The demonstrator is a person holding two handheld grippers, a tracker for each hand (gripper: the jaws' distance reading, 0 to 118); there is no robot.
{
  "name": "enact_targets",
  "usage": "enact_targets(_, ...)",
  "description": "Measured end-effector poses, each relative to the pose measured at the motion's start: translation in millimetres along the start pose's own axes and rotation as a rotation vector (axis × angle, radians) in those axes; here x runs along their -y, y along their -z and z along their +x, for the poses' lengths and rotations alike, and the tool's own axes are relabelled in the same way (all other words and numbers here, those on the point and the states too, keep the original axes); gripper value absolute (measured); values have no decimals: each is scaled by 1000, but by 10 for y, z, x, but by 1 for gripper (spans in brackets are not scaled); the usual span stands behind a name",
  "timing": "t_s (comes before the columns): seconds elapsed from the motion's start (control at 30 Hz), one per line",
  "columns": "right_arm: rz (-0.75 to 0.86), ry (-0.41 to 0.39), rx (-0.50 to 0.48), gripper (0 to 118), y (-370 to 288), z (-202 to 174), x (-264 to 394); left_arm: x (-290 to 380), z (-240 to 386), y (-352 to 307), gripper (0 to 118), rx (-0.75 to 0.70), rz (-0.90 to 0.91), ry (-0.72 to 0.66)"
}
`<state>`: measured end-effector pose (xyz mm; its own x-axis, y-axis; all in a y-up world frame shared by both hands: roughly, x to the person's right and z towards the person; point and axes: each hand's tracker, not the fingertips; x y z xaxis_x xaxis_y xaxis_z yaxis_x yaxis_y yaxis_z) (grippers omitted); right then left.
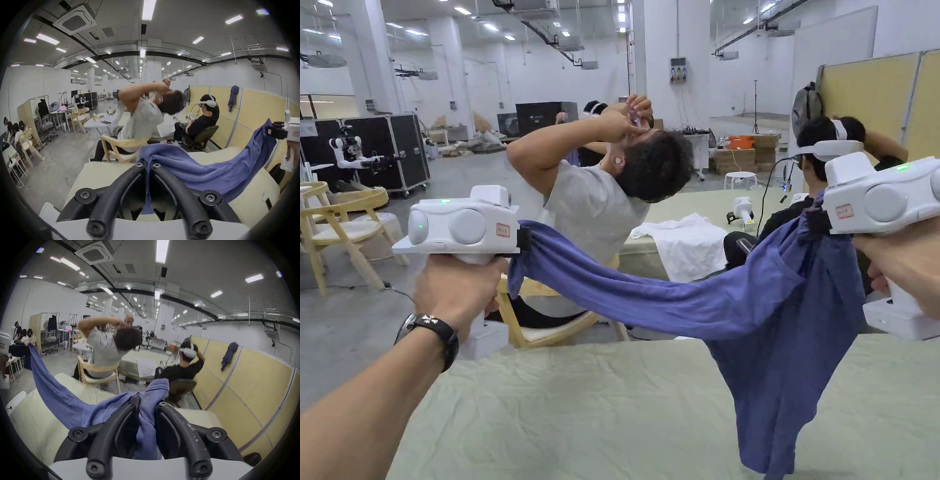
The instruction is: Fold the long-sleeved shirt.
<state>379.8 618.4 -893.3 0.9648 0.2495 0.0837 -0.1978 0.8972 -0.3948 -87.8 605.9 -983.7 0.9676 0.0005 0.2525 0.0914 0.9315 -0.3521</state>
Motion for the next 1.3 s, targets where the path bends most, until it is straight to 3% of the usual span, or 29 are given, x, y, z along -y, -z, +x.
enact_targets(0.17, -115, 3, -36, 20, 345, -220, 722, 712, 35, 253, 3, 16, -103, 5)
enact_targets(0.27, -147, -20, -53, 20, 334, -317, 1038, 1012, 1, 275, 3, 21, -150, -1)
enact_targets(0.43, -207, 11, -91, 20, 144, -416, 1667, 1614, -153, 98, 3, 18, -211, -56)
enact_targets(0.63, -277, 47, -142, 20, -372, -648, 2506, 2441, -350, -395, 3, 1, -315, -94)
enact_targets(0.77, -334, 25, -177, 20, -732, -826, 2997, 2875, -453, -856, 3, -23, -366, -98)
enact_targets(0.9, -340, 75, -210, 20, -1291, -991, 3375, 3203, -563, -1325, 3, -24, -401, -96)
enact_targets(1.17, -373, 62, -297, 20, -2278, -1347, 3994, 3885, -839, -2149, 3, -81, -489, -117)
enact_targets(1.3, -397, 12, -342, 20, -2545, -1582, 4207, 4167, -907, -2369, 3, -79, -519, -163)
